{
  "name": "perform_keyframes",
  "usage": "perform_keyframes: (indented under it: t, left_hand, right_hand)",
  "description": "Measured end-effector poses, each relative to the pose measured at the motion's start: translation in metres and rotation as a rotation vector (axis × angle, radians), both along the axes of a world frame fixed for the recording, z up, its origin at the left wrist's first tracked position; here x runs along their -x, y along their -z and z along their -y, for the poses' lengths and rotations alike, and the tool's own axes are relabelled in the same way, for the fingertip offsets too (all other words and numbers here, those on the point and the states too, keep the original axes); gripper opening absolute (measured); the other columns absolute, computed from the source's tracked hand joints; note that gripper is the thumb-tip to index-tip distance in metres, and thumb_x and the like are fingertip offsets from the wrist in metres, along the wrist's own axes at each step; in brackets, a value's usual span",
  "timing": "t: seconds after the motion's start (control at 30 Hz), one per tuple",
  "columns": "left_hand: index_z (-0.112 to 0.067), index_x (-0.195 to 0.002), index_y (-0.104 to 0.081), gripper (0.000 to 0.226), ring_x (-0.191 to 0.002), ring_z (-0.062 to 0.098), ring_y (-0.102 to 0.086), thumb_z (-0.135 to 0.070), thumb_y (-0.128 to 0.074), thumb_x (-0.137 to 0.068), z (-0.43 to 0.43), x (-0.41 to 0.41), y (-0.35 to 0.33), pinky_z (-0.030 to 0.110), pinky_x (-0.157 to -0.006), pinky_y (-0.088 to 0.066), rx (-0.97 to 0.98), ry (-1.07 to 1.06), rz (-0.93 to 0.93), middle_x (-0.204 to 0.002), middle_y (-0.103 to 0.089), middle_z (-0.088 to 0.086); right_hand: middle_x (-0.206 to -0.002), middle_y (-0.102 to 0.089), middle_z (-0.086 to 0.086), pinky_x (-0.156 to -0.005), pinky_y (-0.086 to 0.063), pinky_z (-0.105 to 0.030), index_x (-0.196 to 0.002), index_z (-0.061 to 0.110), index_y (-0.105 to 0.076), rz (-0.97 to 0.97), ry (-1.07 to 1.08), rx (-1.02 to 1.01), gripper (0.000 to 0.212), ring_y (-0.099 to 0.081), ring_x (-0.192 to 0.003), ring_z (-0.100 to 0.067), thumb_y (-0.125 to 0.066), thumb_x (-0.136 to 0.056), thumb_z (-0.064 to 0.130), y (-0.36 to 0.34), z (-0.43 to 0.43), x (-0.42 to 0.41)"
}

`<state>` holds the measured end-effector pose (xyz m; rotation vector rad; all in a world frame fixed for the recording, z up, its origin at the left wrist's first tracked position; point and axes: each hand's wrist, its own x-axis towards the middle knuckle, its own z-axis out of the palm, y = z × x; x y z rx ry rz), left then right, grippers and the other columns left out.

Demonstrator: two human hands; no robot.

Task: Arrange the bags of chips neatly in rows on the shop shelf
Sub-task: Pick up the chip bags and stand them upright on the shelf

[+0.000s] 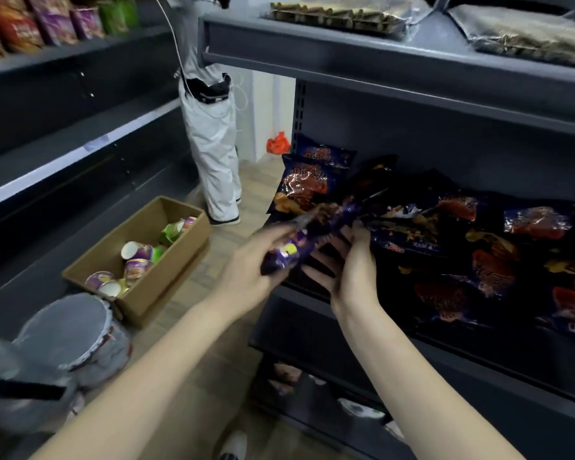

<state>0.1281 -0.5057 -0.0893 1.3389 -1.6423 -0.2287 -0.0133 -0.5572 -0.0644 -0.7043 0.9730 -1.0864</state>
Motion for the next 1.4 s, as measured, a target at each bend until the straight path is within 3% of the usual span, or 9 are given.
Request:
perform_keyframes:
  t: [0.1,0.23,0.47,0.6,0.7,0.83,1.03,1.17,1.4]
  left_hand:
    - [-0.017,-0.118,-0.047,0.04,-0.097,-0.007,-0.056,-0.002,-0.063,-0.084,0.002,-0.01,-0.036,0.005,-0.086,-0.04,-0.024,-0.167,-0.414,-0.108,-0.058,-0.013]
    - [-0.026,-0.106,-0.054,0.022,-0.103,0.018,-0.059,-0.013,-0.057,-0.089,0.02,-0.035,-0.058,0.032,-0.093,-0.047,-0.277,-0.08,-0.682,-0.107,-0.063,-0.002]
    - [-0.03,-0.1,-0.054,0.017,-0.094,0.017,-0.061,-0.019,-0.06,-0.088,0.043,-0.037,-0.022,0.021,-0.076,-0.051,-0.511,-0.044,-0.632,-0.095,-0.064,-0.006]
    - [-0.026,-0.118,-0.05,0.05,-0.091,0.005,-0.062,-0.028,-0.077,-0.075,0.05,-0.044,-0.003,0.012,-0.073,-0.049,-0.636,0.025,-0.412,-0.1,-0.066,-0.008]
    - [-0.025,-0.114,-0.052,0.043,-0.083,-0.001,-0.06,-0.021,-0.075,-0.077,0.062,-0.053,0.002,0.008,-0.068,-0.047,-0.597,-0.018,-0.383,-0.093,-0.065,-0.011]
    - [-0.021,-0.116,-0.055,0.053,-0.093,0.011,-0.064,-0.027,-0.077,-0.068,0.085,-0.069,-0.003,0.025,-0.083,-0.049,-0.551,-0.005,-0.493,-0.102,-0.067,-0.001]
    - [-0.019,-0.12,-0.048,0.043,-0.082,0.0,-0.057,-0.009,-0.067,-0.083,0.124,-0.075,0.01,0.005,-0.06,-0.041,-0.501,0.077,-0.386,-0.09,-0.059,-0.014]
    - [-0.029,-0.119,-0.048,0.053,-0.093,0.009,-0.058,-0.035,-0.07,-0.07,0.133,-0.072,0.028,0.015,-0.069,-0.044,-0.517,0.077,-0.355,-0.095,-0.057,-0.017]
    - [-0.038,-0.141,-0.033,0.089,-0.105,0.019,-0.051,-0.061,-0.059,-0.059,0.141,-0.086,0.049,0.03,-0.089,-0.047,-0.503,0.056,-0.165,-0.112,-0.047,0.005]
  right_hand:
    - [-0.12,-0.062,0.003,-0.08,-0.054,-0.032,-0.114,0.03,-0.057,-0.107,-0.042,0.215,0.032,-0.059,-0.11,-0.017,-0.039,-0.094,0.047,-0.007,0.008,0.006]
    - [-0.124,-0.053,0.016,-0.095,-0.043,-0.022,-0.134,0.033,-0.04,-0.294,-0.324,0.488,0.06,-0.052,-0.112,0.004,-0.058,-0.077,0.043,-0.008,0.018,0.011]
    - [-0.101,-0.065,0.015,-0.078,-0.05,-0.015,-0.11,0.029,-0.056,-0.424,-0.328,0.388,0.034,-0.061,-0.096,-0.002,-0.07,-0.082,0.014,0.032,0.014,0.006]
    - [-0.097,-0.064,0.02,-0.073,-0.047,-0.008,-0.106,0.035,-0.055,-0.473,-0.251,0.372,0.031,-0.061,-0.088,0.008,-0.069,-0.084,0.017,0.042,0.026,0.005]
    - [-0.098,-0.065,0.012,-0.071,-0.044,-0.007,-0.11,0.032,-0.052,-0.607,-0.263,0.415,0.028,-0.061,-0.084,0.006,-0.066,-0.087,0.023,0.038,0.034,-0.001]
    - [-0.12,-0.061,0.002,-0.082,-0.044,-0.011,-0.136,0.022,-0.041,-0.787,-0.226,0.465,0.052,-0.058,-0.11,-0.011,-0.059,-0.09,0.035,0.042,0.032,-0.004]
    - [-0.148,-0.036,-0.002,-0.111,-0.027,-0.031,-0.141,0.021,-0.04,-1.376,-0.294,0.567,0.054,-0.023,-0.142,-0.024,-0.028,-0.097,0.05,0.086,0.01,0.0]
    - [-0.121,-0.064,-0.007,-0.091,-0.05,-0.037,-0.119,0.015,-0.063,-1.536,-0.193,0.645,0.053,-0.055,-0.12,-0.033,-0.034,-0.092,0.049,0.102,0.007,-0.005]
    - [-0.125,-0.061,-0.01,-0.089,-0.051,-0.038,-0.129,0.014,-0.055,-1.579,-0.07,0.627,0.055,-0.051,-0.124,-0.034,-0.038,-0.089,0.047,0.105,0.006,-0.012]
